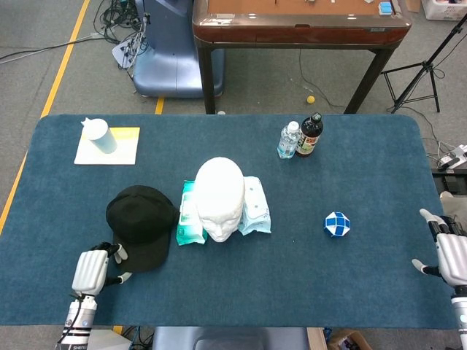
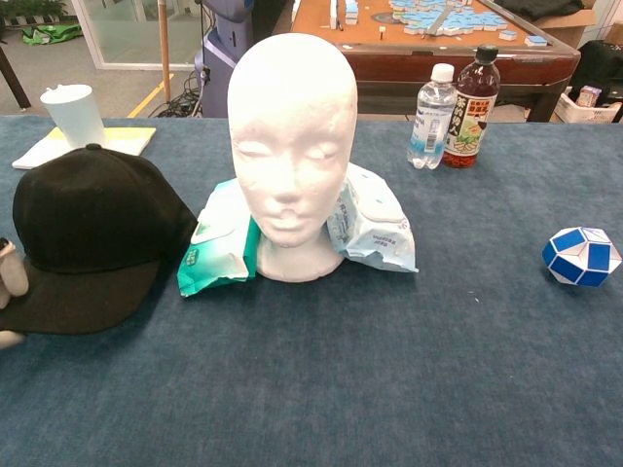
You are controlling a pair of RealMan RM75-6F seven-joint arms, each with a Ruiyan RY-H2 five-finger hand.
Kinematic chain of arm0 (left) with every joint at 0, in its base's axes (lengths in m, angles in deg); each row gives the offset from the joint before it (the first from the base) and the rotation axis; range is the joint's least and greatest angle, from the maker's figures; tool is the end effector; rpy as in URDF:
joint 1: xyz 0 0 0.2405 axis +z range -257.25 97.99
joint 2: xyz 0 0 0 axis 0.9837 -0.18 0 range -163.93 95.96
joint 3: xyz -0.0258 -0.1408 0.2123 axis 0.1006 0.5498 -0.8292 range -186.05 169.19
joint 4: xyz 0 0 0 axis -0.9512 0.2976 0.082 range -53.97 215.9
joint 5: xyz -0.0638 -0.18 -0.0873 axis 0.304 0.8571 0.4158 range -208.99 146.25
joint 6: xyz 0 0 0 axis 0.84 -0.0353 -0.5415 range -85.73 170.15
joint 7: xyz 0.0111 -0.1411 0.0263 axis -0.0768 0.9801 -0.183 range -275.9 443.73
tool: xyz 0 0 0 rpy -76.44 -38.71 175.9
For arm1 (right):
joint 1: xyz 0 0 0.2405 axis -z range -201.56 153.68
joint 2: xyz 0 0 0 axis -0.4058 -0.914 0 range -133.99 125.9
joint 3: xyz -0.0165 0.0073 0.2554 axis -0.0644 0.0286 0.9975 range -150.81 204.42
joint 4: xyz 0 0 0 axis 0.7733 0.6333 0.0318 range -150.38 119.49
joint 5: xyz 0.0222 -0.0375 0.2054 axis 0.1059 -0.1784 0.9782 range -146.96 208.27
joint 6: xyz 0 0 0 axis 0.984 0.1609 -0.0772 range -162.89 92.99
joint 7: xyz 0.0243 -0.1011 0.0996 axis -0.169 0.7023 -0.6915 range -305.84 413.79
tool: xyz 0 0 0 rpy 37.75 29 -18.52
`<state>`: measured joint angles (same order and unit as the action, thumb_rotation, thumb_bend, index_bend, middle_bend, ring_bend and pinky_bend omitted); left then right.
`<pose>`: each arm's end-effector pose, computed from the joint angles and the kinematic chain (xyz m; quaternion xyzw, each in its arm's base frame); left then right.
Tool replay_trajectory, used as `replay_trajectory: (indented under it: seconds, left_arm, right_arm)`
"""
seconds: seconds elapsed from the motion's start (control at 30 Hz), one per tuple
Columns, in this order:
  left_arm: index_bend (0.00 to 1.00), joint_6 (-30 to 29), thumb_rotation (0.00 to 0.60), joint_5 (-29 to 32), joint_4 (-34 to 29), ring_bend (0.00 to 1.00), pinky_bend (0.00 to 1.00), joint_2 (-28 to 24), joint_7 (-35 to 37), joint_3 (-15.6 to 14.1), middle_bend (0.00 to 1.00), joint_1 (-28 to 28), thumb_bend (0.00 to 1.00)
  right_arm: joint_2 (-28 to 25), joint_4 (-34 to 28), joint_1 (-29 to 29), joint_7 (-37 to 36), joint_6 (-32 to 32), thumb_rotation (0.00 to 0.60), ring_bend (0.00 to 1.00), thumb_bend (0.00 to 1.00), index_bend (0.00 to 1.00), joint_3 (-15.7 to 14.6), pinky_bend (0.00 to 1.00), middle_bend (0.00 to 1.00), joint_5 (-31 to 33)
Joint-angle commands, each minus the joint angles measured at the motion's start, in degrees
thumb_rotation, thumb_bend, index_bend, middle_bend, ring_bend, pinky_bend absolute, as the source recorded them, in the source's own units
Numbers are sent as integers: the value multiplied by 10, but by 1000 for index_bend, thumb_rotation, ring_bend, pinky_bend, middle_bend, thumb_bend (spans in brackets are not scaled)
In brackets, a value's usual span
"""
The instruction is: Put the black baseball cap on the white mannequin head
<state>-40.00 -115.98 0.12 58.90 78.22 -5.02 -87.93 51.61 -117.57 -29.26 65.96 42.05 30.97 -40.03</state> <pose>-0.2692 0.1960 0.0098 -0.5735 -0.4516 -0.4409 0.5223 -0.3248 -0.1810 0.1866 0.5764 -0.4278 0.2573 0.6469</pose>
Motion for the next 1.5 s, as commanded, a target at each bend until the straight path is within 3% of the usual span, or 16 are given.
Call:
replay_trajectory:
  seconds: [0.03,0.2,0.4,0.6,1.03,1.2,1.33,1.5]
  left_arm:
    - [412,-29,600,-18,18,289,424,13,30,9,396,2,10]
    - [404,-52,600,-27,30,257,424,23,51,18,344,1,10]
    - [521,-42,600,-17,31,235,419,27,51,26,312,-8,23]
    - [625,-31,600,-7,43,235,419,34,58,40,312,-21,218]
    - [624,-37,600,-9,54,220,402,18,73,50,306,-34,542]
    - [651,-72,600,-26,59,220,401,13,90,59,306,-34,579]
    - [701,-113,600,-43,71,220,401,4,98,80,324,-39,569]
    - [751,-124,600,-40,63,225,412,-22,87,106,347,-50,567]
  right_arm:
    - [0,0,0,1,0,600,127,0,69,0,311,213,1]
    - [1,0,-1,3,-2,600,127,0,69,0,311,213,3]
    - [2,0,-2,5,-3,600,127,0,69,0,311,213,4]
    - [2,0,-3,4,-4,600,127,0,69,1,311,213,6]
    - [2,0,-3,4,-5,600,127,0,69,1,311,213,7]
    - [3,0,-4,5,-7,600,127,0,69,2,311,213,10]
    - [3,0,-5,5,-7,600,127,0,69,2,311,213,11]
    - [4,0,-5,6,-8,600,127,0,69,2,311,213,12]
